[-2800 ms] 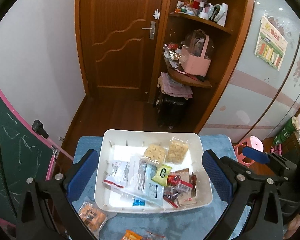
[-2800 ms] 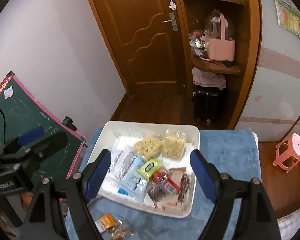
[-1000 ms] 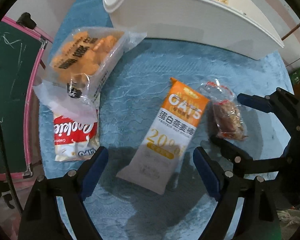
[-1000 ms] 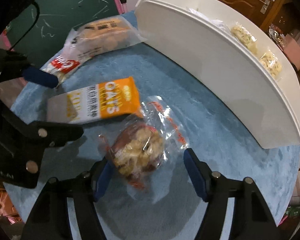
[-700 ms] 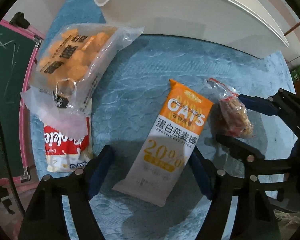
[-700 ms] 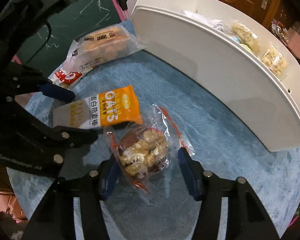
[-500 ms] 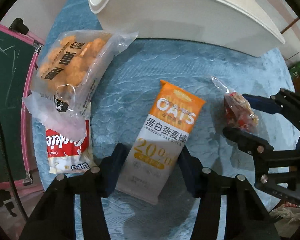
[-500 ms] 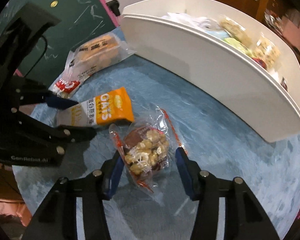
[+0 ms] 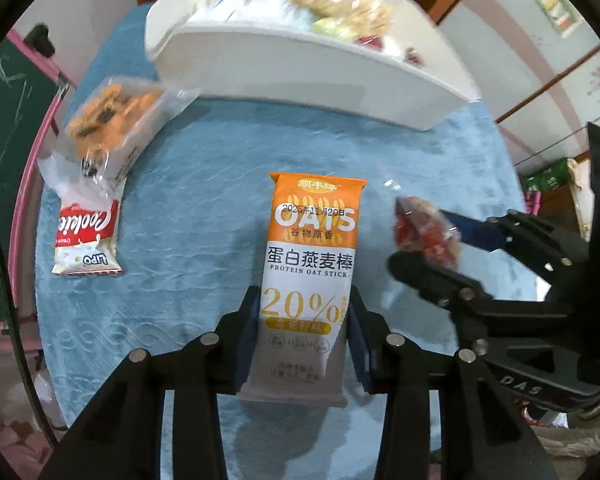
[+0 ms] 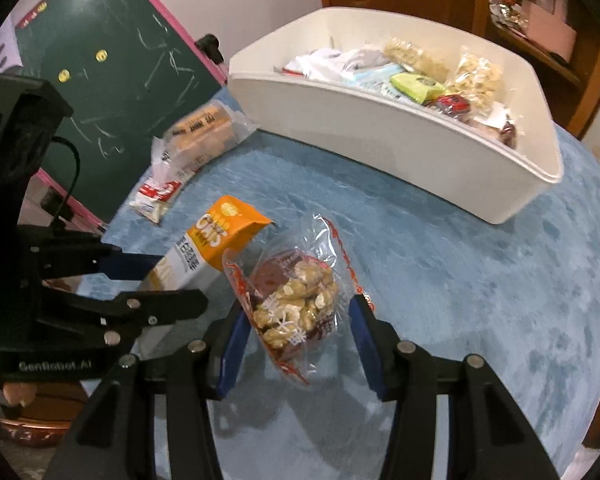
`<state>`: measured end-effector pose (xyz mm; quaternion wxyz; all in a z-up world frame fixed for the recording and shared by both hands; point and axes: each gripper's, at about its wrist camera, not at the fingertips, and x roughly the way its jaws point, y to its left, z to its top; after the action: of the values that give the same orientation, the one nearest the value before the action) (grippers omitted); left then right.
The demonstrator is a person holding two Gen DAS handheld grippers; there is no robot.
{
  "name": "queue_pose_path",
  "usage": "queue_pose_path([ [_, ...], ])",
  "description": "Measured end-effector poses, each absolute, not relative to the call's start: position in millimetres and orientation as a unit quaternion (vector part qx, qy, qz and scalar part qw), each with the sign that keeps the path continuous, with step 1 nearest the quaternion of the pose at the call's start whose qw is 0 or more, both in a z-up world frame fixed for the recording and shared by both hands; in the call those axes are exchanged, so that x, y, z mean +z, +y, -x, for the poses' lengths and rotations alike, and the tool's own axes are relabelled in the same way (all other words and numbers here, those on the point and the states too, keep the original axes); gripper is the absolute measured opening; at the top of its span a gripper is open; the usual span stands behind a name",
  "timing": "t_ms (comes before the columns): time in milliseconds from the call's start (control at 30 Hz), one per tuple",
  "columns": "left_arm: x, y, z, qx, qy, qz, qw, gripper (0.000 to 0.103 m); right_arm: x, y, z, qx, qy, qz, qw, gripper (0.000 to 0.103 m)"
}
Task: Organize snacks
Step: 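Carry the nut pack and OATS bar into the white bin and open both grippers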
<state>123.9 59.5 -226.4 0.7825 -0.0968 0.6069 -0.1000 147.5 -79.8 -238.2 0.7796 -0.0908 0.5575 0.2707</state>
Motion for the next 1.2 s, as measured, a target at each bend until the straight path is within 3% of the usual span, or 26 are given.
queue_pose_path([
  [333, -127.9, 43.2, -136.8, -0.121, 0.512, 0.092, 0.846, 0.039, -170.6, -105.2, -146.3, 0.252, 0.499, 0.059, 0.827, 0.05],
  [767, -6.3, 66.8, -213.1, -0.096, 0.387, 0.086, 0.913, 0.039, -48.2, -116.8, -221.3, 0.201, 0.369, 0.022, 0.907, 0.05],
  [967, 8.5, 64.5, -253.4, -0.098, 0.377, 0.094, 0.916, 0.039, -31.7, -111.6, -256.0, 0.183, 0.354, 0.019, 0.917, 0.052],
  [1200, -8.7, 53.3, -293.6, -0.103, 0.39, 0.096, 0.91, 0.039, -49.0, -107.2, -289.7, 0.149, 0.373, 0.028, 0.915, 0.053],
])
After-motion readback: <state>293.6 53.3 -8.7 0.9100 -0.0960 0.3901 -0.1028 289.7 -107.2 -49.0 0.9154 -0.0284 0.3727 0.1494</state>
